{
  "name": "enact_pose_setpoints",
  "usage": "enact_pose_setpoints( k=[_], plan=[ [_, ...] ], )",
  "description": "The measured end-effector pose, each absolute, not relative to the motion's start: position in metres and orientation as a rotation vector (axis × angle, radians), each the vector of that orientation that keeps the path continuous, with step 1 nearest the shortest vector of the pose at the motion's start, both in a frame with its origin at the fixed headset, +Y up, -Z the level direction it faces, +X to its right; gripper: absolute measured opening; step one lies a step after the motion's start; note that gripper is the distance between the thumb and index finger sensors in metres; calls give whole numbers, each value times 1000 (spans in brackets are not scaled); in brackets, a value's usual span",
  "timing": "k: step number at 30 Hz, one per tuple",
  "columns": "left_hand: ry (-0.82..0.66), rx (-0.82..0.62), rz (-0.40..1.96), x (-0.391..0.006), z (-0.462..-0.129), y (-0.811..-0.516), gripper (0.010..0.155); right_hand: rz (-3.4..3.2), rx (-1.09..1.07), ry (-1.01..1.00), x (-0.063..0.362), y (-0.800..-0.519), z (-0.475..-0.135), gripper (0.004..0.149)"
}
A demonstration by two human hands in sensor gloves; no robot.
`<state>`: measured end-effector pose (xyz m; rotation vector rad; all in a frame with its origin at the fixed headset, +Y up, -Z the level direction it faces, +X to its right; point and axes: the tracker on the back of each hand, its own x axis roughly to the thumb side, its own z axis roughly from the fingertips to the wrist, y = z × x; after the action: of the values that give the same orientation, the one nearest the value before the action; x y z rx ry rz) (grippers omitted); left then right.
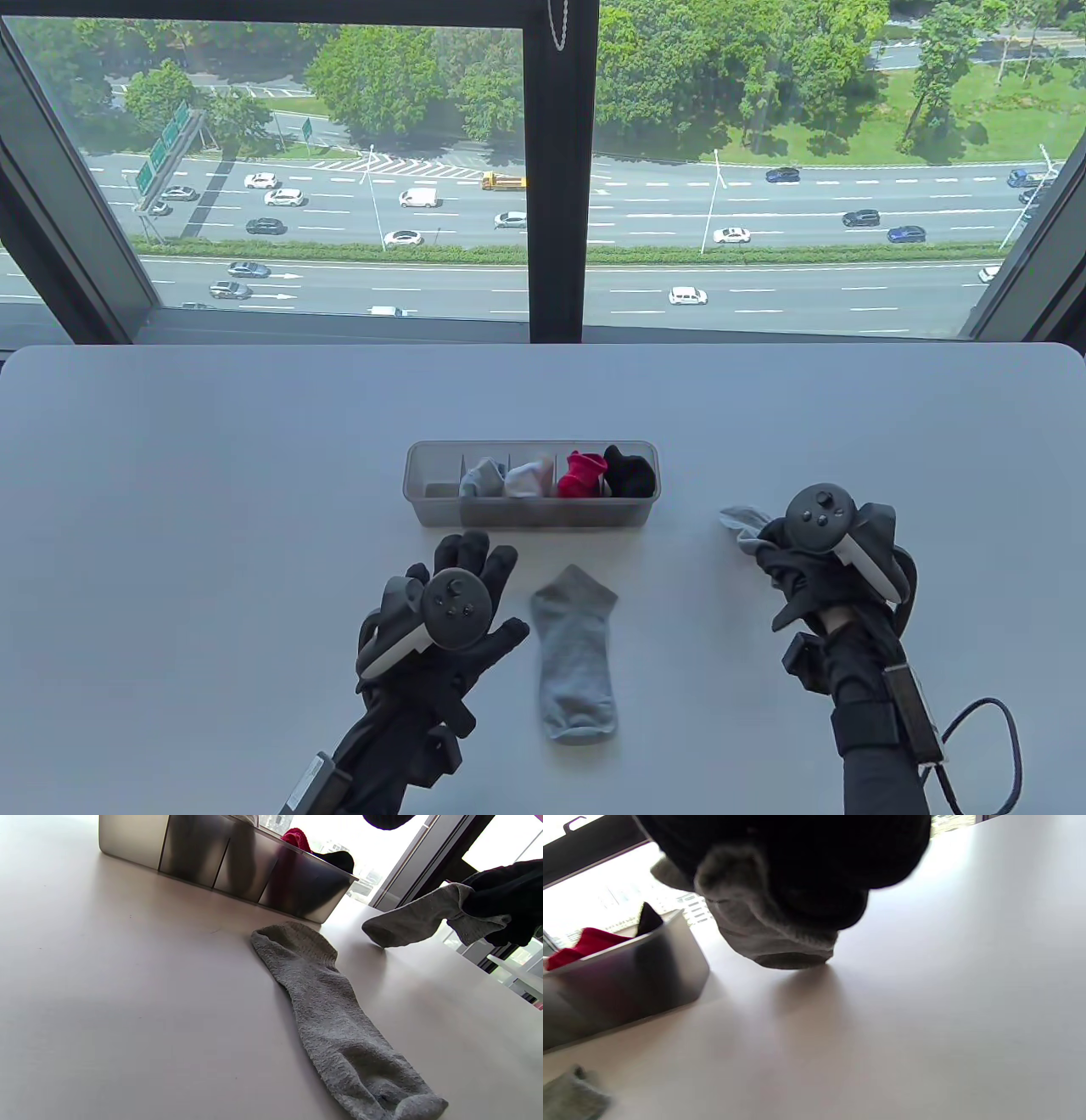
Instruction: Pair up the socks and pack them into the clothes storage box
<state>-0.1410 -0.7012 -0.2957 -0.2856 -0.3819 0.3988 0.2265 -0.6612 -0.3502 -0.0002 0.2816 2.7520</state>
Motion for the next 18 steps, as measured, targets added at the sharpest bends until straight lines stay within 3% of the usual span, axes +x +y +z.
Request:
enact_pose_setpoints(
  k=[4,8,9,11,12,14,16,18],
  plan=[
    [-499,-191,539,-134,-287,-685,86,2660,434,314,146,-619,-324,43],
    [-538,-198,701,-127,-282,-684,93,2542,731,377,76,-623,-309,48],
    [-523,-167,732,-128,-283,-684,87,2509,763,389,67,-626,-308,48],
    [-401,-32,800,-137,-285,-685,49,2459,728,346,55,-634,-307,47],
    [-332,0,825,-145,-286,-686,39,2439,710,298,56,-638,-307,50],
    [-269,14,875,-158,-289,-689,37,2332,682,149,64,-651,-307,79],
    [-243,12,922,-165,-289,-691,37,2212,744,226,67,-667,-307,97],
    [-240,42,954,-163,-289,-691,37,2167,765,342,68,-683,-307,105]
  ],
)
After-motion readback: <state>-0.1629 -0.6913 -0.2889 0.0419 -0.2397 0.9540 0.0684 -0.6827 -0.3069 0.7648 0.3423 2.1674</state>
